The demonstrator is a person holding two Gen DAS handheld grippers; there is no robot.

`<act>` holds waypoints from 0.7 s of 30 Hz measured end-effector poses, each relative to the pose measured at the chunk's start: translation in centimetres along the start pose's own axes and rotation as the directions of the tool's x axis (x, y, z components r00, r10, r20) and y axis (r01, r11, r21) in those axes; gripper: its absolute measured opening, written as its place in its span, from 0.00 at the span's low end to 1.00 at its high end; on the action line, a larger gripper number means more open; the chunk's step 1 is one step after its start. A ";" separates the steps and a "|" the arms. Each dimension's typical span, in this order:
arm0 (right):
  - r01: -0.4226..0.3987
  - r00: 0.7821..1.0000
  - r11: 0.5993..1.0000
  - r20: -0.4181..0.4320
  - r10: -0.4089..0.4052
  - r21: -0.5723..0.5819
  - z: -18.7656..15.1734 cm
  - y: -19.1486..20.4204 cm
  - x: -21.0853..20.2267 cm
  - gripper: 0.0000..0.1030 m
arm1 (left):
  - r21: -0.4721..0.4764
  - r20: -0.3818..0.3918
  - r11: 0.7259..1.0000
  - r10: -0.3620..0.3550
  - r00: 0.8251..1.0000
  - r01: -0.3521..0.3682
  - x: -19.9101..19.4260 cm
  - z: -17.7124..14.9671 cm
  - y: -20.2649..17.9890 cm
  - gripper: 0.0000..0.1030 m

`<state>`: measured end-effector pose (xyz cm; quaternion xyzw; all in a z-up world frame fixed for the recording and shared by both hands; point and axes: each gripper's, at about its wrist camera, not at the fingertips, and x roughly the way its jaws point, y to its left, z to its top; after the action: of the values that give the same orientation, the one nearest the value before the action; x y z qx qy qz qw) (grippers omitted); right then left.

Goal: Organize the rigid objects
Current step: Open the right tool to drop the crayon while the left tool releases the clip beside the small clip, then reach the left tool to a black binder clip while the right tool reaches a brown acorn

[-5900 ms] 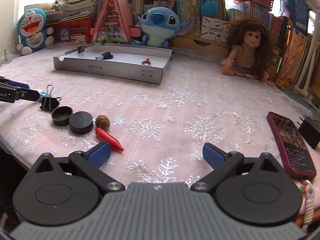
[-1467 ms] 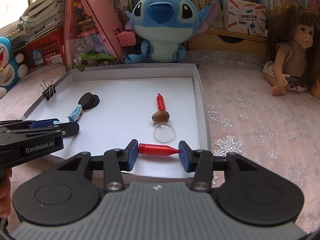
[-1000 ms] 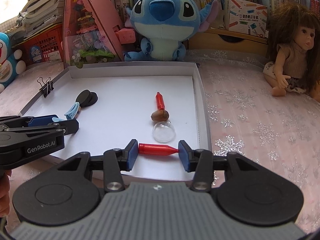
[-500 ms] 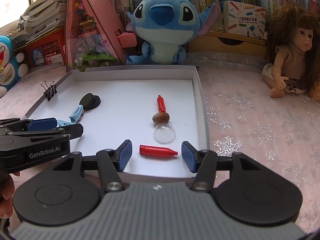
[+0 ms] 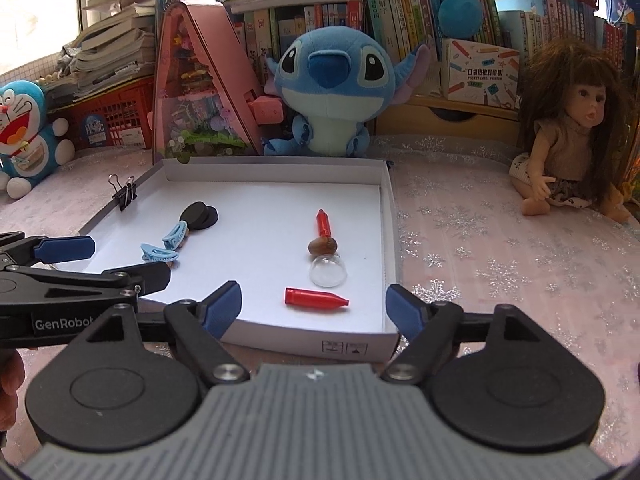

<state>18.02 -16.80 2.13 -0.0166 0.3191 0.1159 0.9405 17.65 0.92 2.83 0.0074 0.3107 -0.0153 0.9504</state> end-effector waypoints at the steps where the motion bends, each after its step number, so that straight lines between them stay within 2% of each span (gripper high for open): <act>1: -0.003 1.000 1.000 0.005 0.003 0.000 -0.1 0.0 -0.3 0.85 | 0.005 0.002 1.000 0.000 1.000 0.000 -0.3 -0.1 -0.1 0.82; 14: -0.040 0.997 0.999 0.070 0.042 -0.023 -1.6 0.3 -4.0 0.98 | 0.024 0.024 0.999 -0.022 0.999 0.021 -4.1 -2.5 -0.4 0.84; 21: -0.059 0.995 0.998 0.074 0.062 -0.035 -3.2 0.3 -5.3 1.00 | 0.021 0.015 0.999 -0.045 0.999 0.045 -5.8 -4.3 -0.5 0.84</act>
<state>11.95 -17.94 2.78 -0.0179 0.2818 0.1502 0.9475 10.42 0.65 2.76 0.0100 0.3034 -0.0398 0.9520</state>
